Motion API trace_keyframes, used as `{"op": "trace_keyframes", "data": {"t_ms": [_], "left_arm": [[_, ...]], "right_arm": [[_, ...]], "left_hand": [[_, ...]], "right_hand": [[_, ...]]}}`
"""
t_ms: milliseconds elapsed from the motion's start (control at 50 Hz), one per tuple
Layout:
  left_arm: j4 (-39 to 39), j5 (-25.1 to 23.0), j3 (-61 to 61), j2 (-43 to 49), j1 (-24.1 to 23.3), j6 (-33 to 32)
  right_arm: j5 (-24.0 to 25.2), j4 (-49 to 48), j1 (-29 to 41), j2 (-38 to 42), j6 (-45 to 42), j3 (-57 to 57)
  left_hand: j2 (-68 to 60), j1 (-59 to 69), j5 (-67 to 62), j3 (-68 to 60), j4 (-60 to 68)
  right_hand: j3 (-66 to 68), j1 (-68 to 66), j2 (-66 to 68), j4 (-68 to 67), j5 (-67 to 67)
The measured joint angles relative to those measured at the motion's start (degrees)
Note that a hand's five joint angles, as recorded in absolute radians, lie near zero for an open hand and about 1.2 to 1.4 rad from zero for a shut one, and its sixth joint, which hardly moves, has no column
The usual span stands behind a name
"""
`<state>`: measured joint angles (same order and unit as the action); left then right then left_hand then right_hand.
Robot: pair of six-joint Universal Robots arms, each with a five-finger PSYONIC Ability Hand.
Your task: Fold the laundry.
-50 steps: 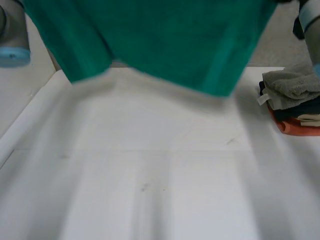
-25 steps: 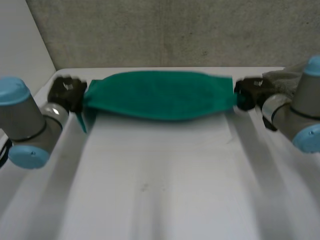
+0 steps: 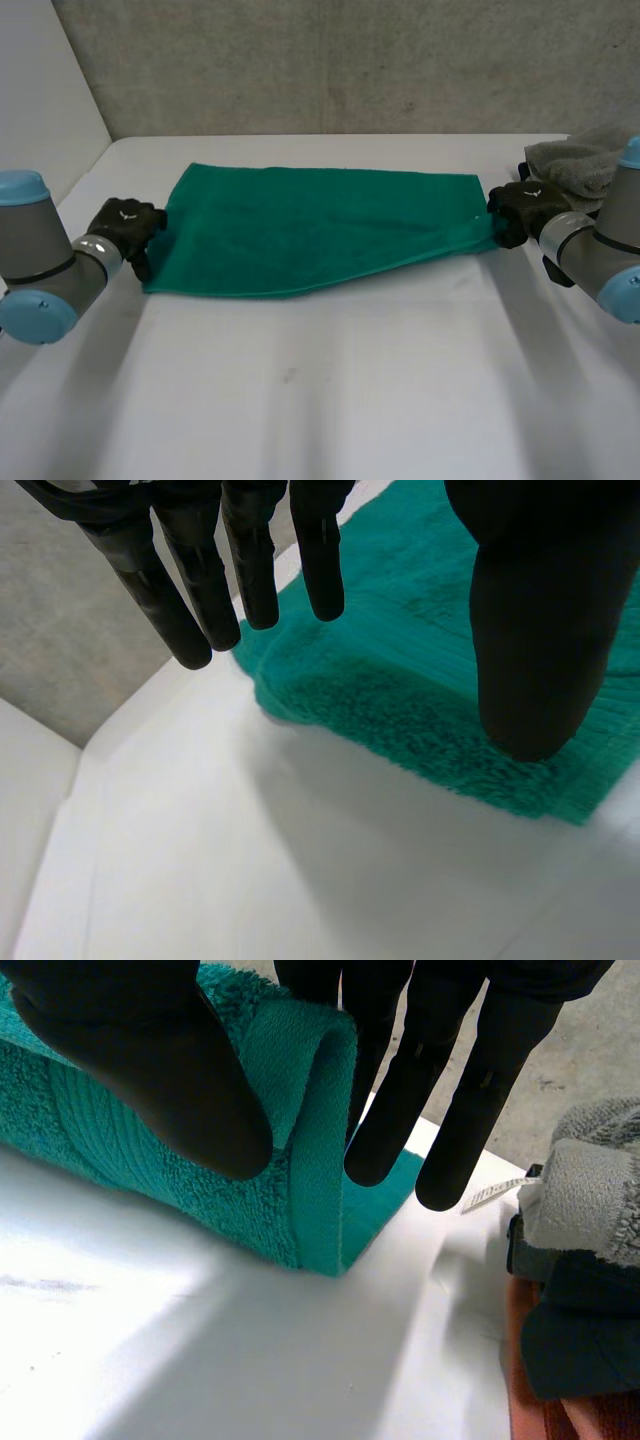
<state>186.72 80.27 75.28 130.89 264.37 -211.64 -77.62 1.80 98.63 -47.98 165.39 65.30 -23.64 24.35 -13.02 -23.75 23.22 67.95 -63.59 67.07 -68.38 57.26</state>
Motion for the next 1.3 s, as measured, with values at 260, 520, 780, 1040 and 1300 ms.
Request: {"op": "trace_keyframes", "data": {"t_ms": [260,520,780,1040,1300], "left_arm": [[-8.58,-4.25,0.80,-2.30,1.02,-1.45],[-8.54,-4.33,-2.73,1.47,1.80,-4.37],[-12.93,-4.63,-9.70,5.59,0.61,-3.30],[-18.40,-10.28,0.54,-12.29,1.69,1.71],[-39.43,-5.68,9.98,-19.79,3.65,-23.92]], "right_arm": [[0.28,-0.05,-0.50,-0.09,-0.17,0.00],[0.16,-0.09,0.18,0.44,-0.25,0.24],[0.02,0.49,-0.27,-0.75,-0.23,0.42],[3.61,11.85,-0.53,-6.29,-6.55,0.78],[1.73,42.75,-2.59,-6.85,-36.29,0.64]], "left_hand": [[4.70,-3.90,4.75,4.68,-4.38],[-3.69,3.23,-4.66,-3.66,4.39],[-37.77,37.25,-37.89,-37.42,38.34],[-44.46,39.35,-43.15,-43.92,45.13],[-44.60,39.35,-43.15,-44.05,45.16]], "right_hand": [[0.00,0.00,0.00,0.00,0.00],[0.00,0.00,0.00,0.00,0.00],[0.00,0.00,0.00,0.00,0.00],[0.00,0.00,0.00,0.00,0.00],[0.00,0.00,0.00,0.00,0.00]]}}
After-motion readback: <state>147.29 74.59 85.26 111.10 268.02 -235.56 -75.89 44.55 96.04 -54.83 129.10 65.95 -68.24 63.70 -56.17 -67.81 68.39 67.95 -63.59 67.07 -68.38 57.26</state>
